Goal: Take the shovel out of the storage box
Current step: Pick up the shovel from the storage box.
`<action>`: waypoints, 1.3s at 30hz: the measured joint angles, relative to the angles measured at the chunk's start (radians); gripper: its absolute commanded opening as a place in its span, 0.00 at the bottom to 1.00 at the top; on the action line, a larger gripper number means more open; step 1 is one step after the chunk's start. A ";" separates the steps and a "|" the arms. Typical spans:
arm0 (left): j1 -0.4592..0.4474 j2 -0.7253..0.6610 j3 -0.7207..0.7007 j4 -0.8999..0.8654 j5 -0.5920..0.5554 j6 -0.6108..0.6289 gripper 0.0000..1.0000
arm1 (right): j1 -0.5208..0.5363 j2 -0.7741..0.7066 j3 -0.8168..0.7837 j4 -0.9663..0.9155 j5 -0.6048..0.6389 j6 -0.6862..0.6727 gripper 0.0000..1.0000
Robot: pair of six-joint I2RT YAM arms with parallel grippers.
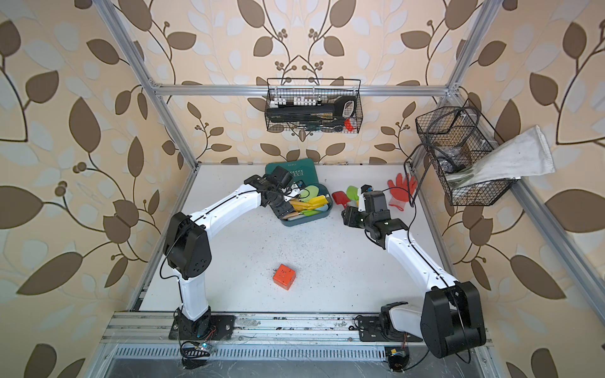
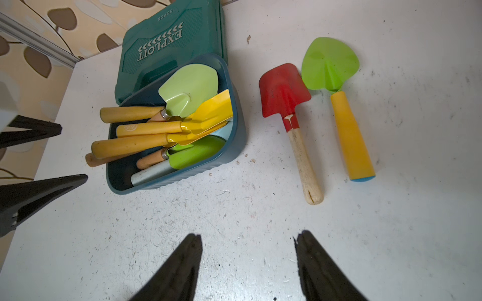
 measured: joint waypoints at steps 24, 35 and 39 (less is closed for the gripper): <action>0.035 0.102 0.013 0.024 0.120 0.019 0.73 | -0.044 0.029 -0.019 0.036 -0.106 0.034 0.60; 0.035 0.119 0.021 0.033 0.123 0.005 0.64 | -0.055 0.031 -0.024 0.047 -0.132 0.042 0.60; 0.035 0.119 0.021 0.044 0.122 0.002 0.55 | -0.059 0.037 -0.026 0.048 -0.143 0.047 0.60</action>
